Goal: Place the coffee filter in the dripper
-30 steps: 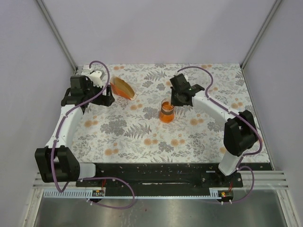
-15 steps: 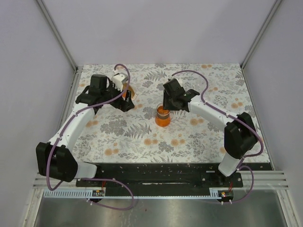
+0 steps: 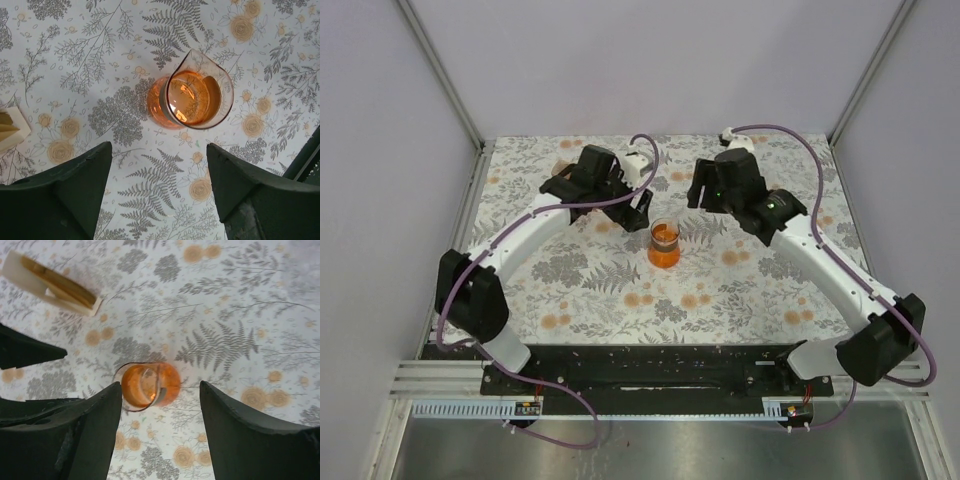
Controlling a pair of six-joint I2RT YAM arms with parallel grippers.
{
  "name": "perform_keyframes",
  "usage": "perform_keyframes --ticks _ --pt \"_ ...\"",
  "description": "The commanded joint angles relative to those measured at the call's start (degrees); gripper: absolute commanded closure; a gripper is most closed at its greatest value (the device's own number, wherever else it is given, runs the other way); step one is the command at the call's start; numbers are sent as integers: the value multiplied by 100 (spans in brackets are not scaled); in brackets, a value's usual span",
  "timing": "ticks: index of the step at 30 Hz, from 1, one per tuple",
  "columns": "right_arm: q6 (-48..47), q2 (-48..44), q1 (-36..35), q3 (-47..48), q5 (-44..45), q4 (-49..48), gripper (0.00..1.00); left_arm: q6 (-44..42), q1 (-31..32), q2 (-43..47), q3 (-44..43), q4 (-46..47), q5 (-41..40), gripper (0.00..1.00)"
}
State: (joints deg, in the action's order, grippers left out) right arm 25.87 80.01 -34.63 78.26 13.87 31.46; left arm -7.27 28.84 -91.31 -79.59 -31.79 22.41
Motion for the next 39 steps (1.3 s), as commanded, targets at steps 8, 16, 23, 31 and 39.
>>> perform_keyframes --ticks 8,16,23,31,39 --pt "-363 -424 984 -786 -86 79 29 -55 447 -1064 -1234 -451 -343 34" --pt "-433 -407 1046 -883 -130 79 29 -90 684 -1582 -1506 -556 -703 46" --pt "-591 -460 1301 -883 63 71 29 -862 851 -1592 -1436 -574 -650 85" --pt "-758 -232 1880 -777 116 -307 30 -2462 931 -1364 -1322 -574 -274 100" --pt "-680 1129 3067 100 -25 -861 31 -3386 939 -1512 -1357 -697 -97 100"
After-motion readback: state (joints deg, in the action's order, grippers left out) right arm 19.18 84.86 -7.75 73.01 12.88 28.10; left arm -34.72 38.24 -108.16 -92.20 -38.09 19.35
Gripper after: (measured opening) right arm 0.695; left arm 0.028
